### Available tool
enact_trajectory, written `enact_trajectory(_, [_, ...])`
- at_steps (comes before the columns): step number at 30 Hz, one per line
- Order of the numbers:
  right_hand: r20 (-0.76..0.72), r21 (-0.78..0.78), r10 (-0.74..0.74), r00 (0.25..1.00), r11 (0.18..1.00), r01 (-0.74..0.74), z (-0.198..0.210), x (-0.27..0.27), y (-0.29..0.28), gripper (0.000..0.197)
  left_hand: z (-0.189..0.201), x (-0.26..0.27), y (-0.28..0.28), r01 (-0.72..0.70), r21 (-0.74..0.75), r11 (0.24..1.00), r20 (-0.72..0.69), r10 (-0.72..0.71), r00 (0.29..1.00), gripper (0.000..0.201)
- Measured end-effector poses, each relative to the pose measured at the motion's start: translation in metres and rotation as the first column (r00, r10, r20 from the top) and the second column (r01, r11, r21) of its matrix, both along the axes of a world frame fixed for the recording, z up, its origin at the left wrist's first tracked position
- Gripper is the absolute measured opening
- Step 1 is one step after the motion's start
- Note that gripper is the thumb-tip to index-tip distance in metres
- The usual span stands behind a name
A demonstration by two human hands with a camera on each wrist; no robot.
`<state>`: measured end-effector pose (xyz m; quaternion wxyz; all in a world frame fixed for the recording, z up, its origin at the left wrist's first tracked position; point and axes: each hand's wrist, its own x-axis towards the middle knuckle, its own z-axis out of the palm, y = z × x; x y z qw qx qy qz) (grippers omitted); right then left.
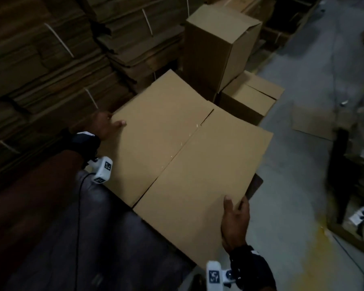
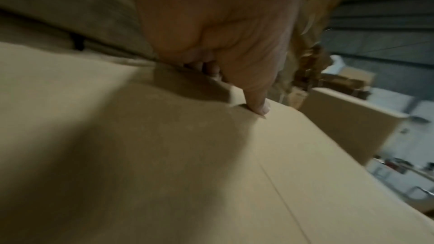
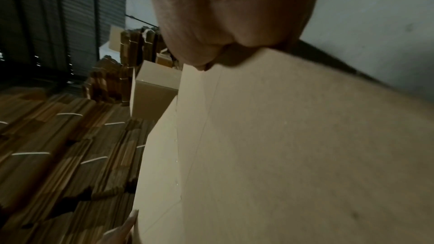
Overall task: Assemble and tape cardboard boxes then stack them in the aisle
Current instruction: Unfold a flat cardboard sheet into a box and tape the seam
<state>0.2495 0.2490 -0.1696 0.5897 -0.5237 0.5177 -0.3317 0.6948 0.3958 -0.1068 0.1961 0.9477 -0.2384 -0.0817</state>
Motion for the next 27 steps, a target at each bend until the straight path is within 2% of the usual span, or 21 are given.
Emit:
enact_trajectory(4, [-0.101, 0.101, -0.032, 0.994, 0.994, 0.042, -0.009, 0.033, 0.021, 0.072, -0.045, 0.040, 0.004, 0.000, -0.079, 0.997, -0.061, -0.005, 0.998, 0.057])
enact_trajectory(10, [-0.241, 0.050, 0.002, 0.970, 0.999, 0.010, -0.016, 0.069, 0.025, 0.081, -0.075, 0.065, 0.010, -0.192, -0.289, 0.938, -0.190, 0.140, 0.972, 0.072])
enact_trajectory(12, [-0.252, 0.061, 0.022, 0.967, 0.998, -0.007, -0.013, 0.080, 0.022, 0.081, -0.081, 0.072, 0.009, -0.193, -0.295, 0.936, -0.239, 0.123, 0.963, 0.078])
enact_trajectory(15, [-0.281, 0.030, -0.011, 0.960, 0.999, 0.020, -0.012, 0.093, 0.018, 0.082, -0.085, 0.075, 0.006, -0.237, -0.285, 0.929, -0.294, 0.151, 0.944, 0.070])
enact_trajectory(18, [-0.321, 0.019, -0.040, 0.946, 0.999, 0.049, -0.017, 0.095, 0.016, 0.077, -0.093, 0.076, -0.001, -0.314, -0.325, 0.892, -0.279, 0.227, 0.933, 0.073])
enact_trajectory(22, [-0.419, -0.080, -0.067, 0.906, 0.996, 0.037, -0.013, 0.095, 0.015, 0.072, -0.100, 0.081, -0.001, -0.351, -0.299, 0.887, -0.254, 0.281, 0.926, 0.098])
enact_trajectory(24, [-0.440, -0.109, -0.082, 0.894, 0.993, 0.037, -0.002, 0.097, 0.017, 0.070, -0.098, 0.077, -0.001, -0.328, -0.258, 0.909, -0.245, 0.267, 0.932, 0.096])
enact_trajectory(27, [-0.428, -0.139, -0.075, 0.900, 0.990, 0.017, -0.016, 0.091, 0.011, 0.072, -0.084, 0.062, -0.004, -0.223, -0.262, 0.939, -0.134, 0.194, 0.972, 0.083])
